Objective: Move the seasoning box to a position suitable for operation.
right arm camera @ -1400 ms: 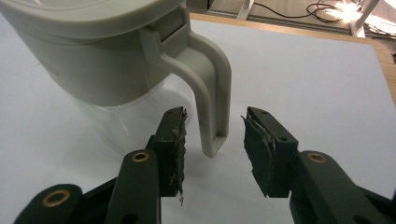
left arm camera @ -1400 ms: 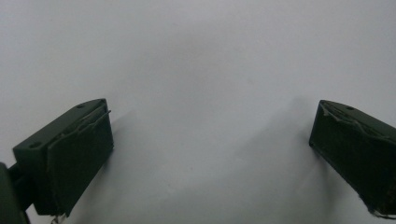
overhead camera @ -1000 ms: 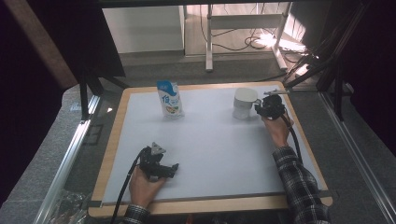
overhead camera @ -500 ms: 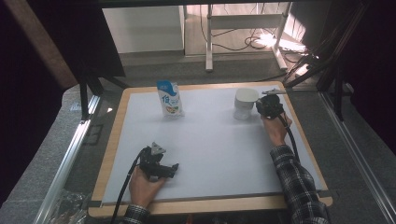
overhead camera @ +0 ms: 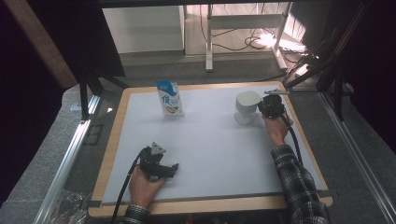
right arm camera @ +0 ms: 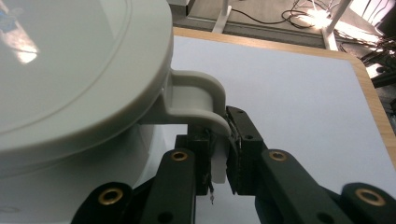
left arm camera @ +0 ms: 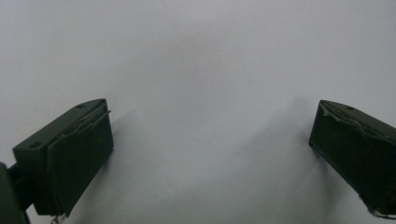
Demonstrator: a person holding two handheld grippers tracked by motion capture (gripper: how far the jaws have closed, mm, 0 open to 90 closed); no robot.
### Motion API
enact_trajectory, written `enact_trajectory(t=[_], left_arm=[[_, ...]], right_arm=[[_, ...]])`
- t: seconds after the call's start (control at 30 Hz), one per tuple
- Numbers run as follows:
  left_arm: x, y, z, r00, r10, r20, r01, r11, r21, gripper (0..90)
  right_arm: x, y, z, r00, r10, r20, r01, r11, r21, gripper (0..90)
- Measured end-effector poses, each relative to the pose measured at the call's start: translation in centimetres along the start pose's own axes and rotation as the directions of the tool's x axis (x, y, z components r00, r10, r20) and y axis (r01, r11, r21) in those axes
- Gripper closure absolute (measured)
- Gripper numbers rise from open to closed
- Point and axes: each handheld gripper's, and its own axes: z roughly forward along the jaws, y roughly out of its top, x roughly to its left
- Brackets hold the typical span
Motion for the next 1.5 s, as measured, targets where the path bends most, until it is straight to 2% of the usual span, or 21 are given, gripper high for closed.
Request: enact_trajectory(t=[0.13,0.33,0.63,1.27,1.5], left_arm=[[0.0,0.0,0.0,1.0,0.0,0.0,0.0,1.0,0.0,0.0],[0.0,0.0,0.0,1.0,0.0,0.0,0.0,1.0,0.0,0.0],[0.0,0.0,0.0,1.0,0.0,0.0,0.0,1.0,0.0,0.0],[0.0,0.0,0.0,1.0,0.0,0.0,0.0,1.0,0.0,0.0],[0.0,0.0,0.0,1.0,0.0,0.0,0.0,1.0,0.0,0.0]], right_arm=[[0.2,0.1,-0.2,0.9999,-0.013,0.004,0.013,1.0,-0.006,80.8],[0.5,0.0,-0.7,0.9997,-0.019,-0.017,0.019,1.0,-0.009,80.6],[0.6,-0.3,-1.9,0.9968,0.019,-0.077,-0.022,0.999,-0.038,80.4],[1.3,-2.1,-5.5,0.9903,0.025,-0.136,-0.029,0.999,-0.029,79.9],[2.0,-2.8,-7.3,0.9883,0.009,-0.152,-0.014,0.999,-0.031,79.8]])
